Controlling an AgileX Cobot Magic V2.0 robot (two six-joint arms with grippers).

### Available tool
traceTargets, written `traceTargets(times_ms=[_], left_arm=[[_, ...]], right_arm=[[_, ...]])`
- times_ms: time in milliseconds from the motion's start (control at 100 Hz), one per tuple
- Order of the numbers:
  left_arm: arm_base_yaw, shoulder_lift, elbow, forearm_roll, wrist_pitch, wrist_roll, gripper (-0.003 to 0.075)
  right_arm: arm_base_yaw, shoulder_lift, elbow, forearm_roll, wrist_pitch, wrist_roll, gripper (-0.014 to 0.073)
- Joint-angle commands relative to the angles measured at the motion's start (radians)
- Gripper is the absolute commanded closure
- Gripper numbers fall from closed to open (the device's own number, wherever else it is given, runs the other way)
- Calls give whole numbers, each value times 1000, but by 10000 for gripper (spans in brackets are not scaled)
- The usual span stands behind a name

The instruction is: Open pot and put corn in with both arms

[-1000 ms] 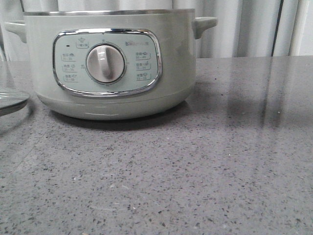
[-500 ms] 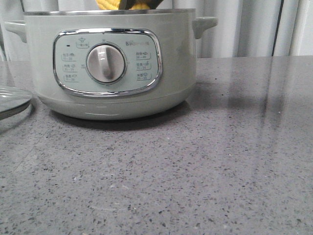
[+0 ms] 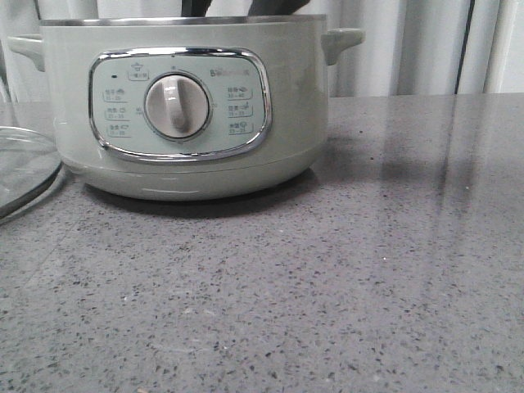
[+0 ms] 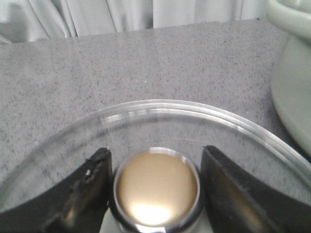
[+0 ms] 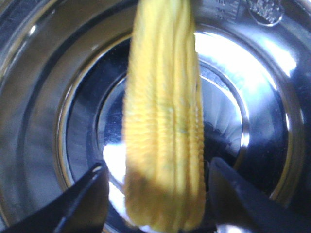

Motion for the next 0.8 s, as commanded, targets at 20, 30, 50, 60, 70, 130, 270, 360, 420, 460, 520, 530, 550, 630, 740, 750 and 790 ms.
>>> traceTargets(times_ms=[20,30,50,60,70,130,270,360,420,460,520,530,550,630,740,750,790], left_arm=[[0,-19,-39,9,-133,-4,332],[0,-19,-39,9,-133,-4,326],[0,-19,-39,9,-133,-4,311],[0,-19,-39,9,-133,-4,305],[0,-19,-39,9,-133,-4,296],[0,-19,-39,9,-133,-4,269],[0,-38,-39,7,-133,-4,260],[0,-68,-39,7,-133,-4,260],[0,-103,-39,7,-126,-4,260],[0,-128,-39,7,-122,-4,261],[0,-180,-39,7,-115,-4,261],[0,-187,-39,7,-112,-4,261],[0,-205,-39,7,-109,-4,262],[0,-281,-39,7,-84,-4,288],[0,-411,-39,7,6,-4,403],[0,-419,-39,7,12,-4,413],[0,-465,-39,7,48,-4,476]], right_arm=[[2,-45,-37,0,-26,-14,130],[2,-45,-37,0,-26,-14,127],[2,-45,-37,0,-26,-14,127],[2,-45,-37,0,-24,-14,126],[2,-45,-37,0,-24,-14,125],[4,-45,-37,0,-24,-14,125],[8,-59,-45,0,-21,-14,125],[8,-77,-46,0,-22,-14,125],[8,-99,-46,-2,-10,-14,125],[8,-117,-46,-4,-4,-14,125],[8,-142,-46,-9,8,-14,130],[8,-148,-46,-9,8,-14,133],[8,-158,-46,-9,9,-14,145],[8,-195,-46,-15,20,-14,241],[8,-244,-46,-47,34,-14,427],[8,-247,-46,-50,36,-14,438],[8,-263,-46,-65,43,-14,494]])
